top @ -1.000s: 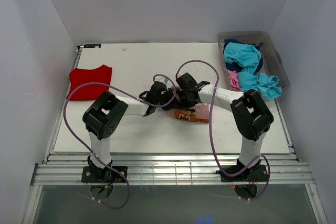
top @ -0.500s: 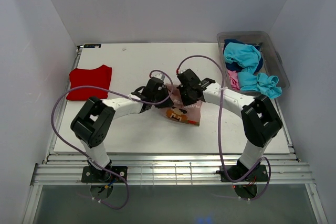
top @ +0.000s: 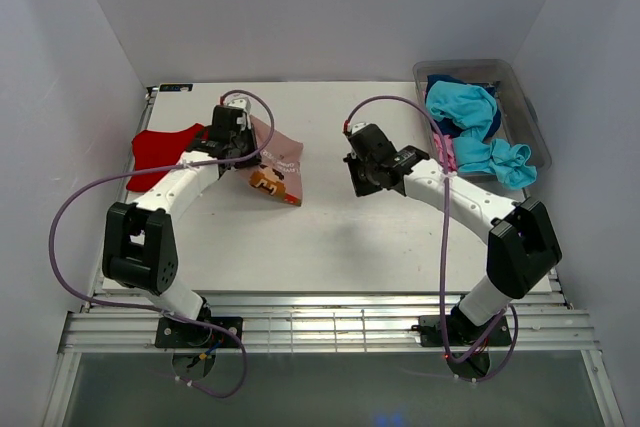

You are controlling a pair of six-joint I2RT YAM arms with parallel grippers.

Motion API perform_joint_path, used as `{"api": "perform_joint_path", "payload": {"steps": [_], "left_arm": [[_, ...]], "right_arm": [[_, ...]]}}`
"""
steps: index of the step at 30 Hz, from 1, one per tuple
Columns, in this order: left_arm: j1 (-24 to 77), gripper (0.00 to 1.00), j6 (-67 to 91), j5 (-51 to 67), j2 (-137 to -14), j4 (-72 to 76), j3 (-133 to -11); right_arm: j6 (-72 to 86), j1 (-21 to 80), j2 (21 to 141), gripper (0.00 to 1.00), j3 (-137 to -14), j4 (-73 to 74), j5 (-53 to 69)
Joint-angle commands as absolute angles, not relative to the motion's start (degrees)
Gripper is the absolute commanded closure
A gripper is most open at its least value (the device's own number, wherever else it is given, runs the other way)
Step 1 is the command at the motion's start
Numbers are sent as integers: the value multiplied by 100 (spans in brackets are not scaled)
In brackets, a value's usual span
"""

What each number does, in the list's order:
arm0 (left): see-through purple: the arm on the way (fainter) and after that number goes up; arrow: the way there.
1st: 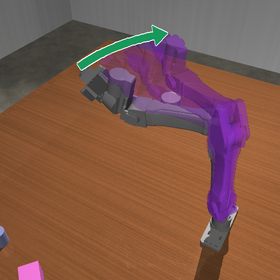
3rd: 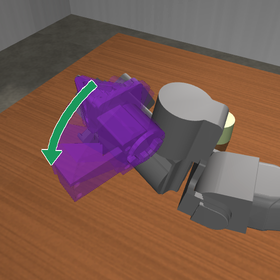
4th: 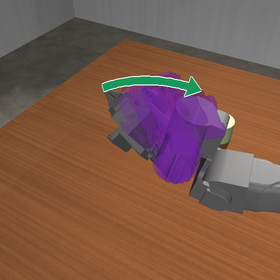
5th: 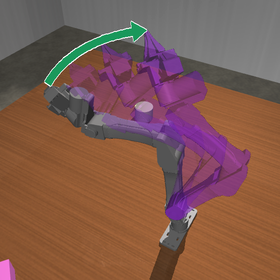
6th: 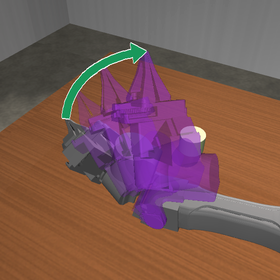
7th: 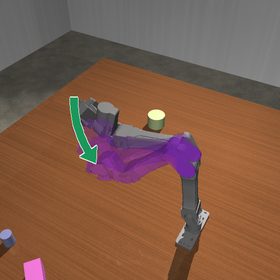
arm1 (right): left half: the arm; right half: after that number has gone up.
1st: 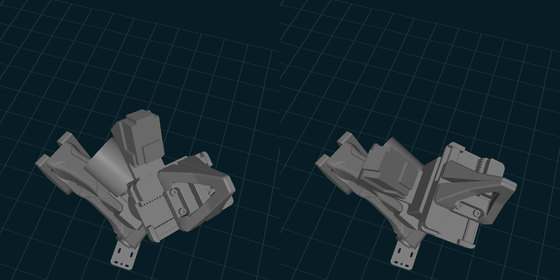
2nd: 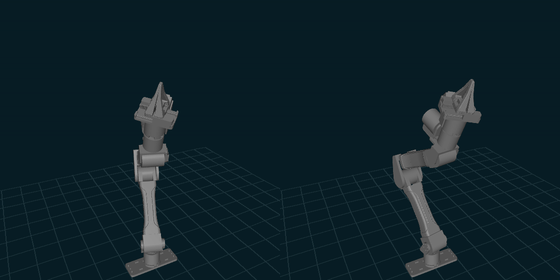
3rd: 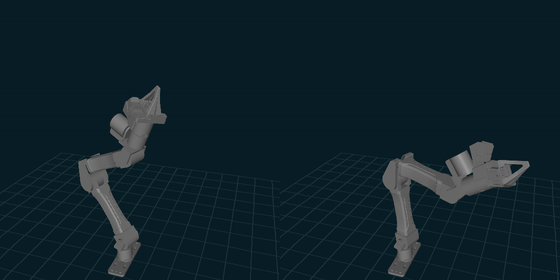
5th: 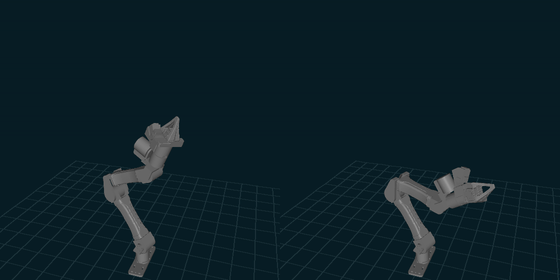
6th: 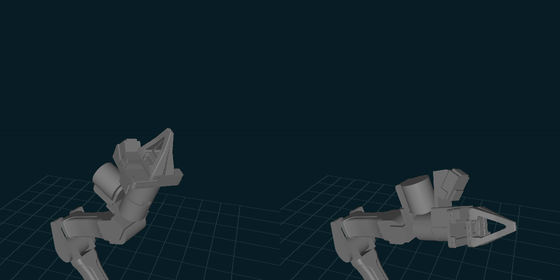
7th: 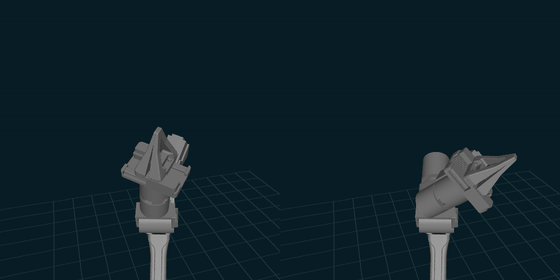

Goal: Fold and stack the t-shirts

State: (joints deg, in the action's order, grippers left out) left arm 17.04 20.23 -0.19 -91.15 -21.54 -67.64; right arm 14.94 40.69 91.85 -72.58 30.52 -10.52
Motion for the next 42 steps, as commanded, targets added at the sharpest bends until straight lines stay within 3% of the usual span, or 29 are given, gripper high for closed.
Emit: {"api": "perform_joint_path", "payload": {"steps": [1, 14, 38, 41, 42], "left_arm": [[1319, 100, 1381, -9, -8850, -2662, -7083], [-113, 100, 440, 456, -9395, -3462, -8762], [-2030, 100, 597, 1056, -10449, -3138, -9123], [-2100, 81, 764, 251, -10529, -3050, -9097], [-2127, 71, 834, -93, -10538, -3067, -9140]], "right_arm": [[1371, 4096, 8895, 92, -7058, 3199, -1011], [1459, 4096, 8578, 92, -6425, 2980, -817], [1802, 4104, 7867, 92, -5731, 3146, -729], [1863, 4096, 7735, 92, -5643, 3190, -738], [1881, 4104, 7691, 77, -5625, 3199, -756]]}}
